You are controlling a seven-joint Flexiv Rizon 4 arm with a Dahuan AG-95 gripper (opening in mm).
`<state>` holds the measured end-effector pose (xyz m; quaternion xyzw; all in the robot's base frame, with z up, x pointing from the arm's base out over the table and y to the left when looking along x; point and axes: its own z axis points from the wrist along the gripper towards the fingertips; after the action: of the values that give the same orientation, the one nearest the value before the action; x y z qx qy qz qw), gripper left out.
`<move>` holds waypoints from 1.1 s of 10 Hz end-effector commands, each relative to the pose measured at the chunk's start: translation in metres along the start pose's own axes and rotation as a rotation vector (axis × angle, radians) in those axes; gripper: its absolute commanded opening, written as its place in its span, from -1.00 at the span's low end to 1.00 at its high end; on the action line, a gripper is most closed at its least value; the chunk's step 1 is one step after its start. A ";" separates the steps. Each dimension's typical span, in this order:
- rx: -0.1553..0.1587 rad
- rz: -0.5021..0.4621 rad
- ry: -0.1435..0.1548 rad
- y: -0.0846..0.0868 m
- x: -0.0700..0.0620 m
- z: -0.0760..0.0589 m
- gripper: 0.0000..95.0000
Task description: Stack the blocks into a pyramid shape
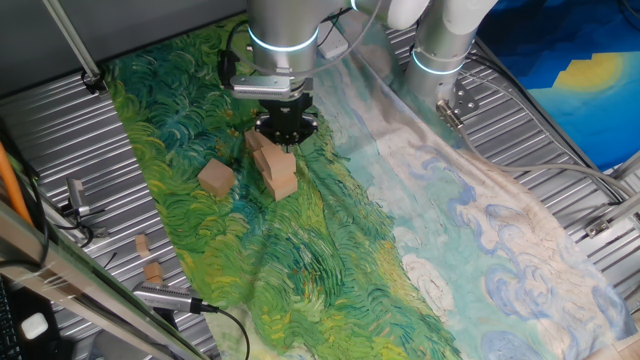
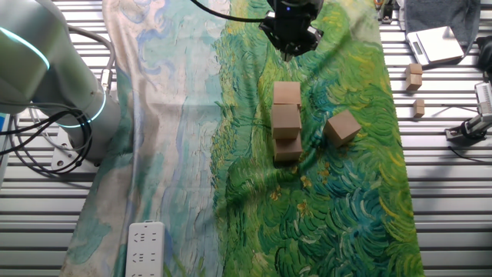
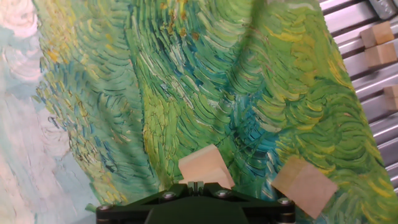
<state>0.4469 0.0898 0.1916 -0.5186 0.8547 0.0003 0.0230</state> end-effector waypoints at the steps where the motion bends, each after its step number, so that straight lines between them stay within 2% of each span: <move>1: 0.008 -0.006 0.011 0.000 0.000 0.000 -1.00; 10: 0.008 -0.017 0.013 0.000 0.000 0.000 -1.00; 11: 0.015 -0.017 0.015 0.000 0.000 0.000 -1.00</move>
<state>0.4471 0.0901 0.1925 -0.5259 0.8503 -0.0087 0.0193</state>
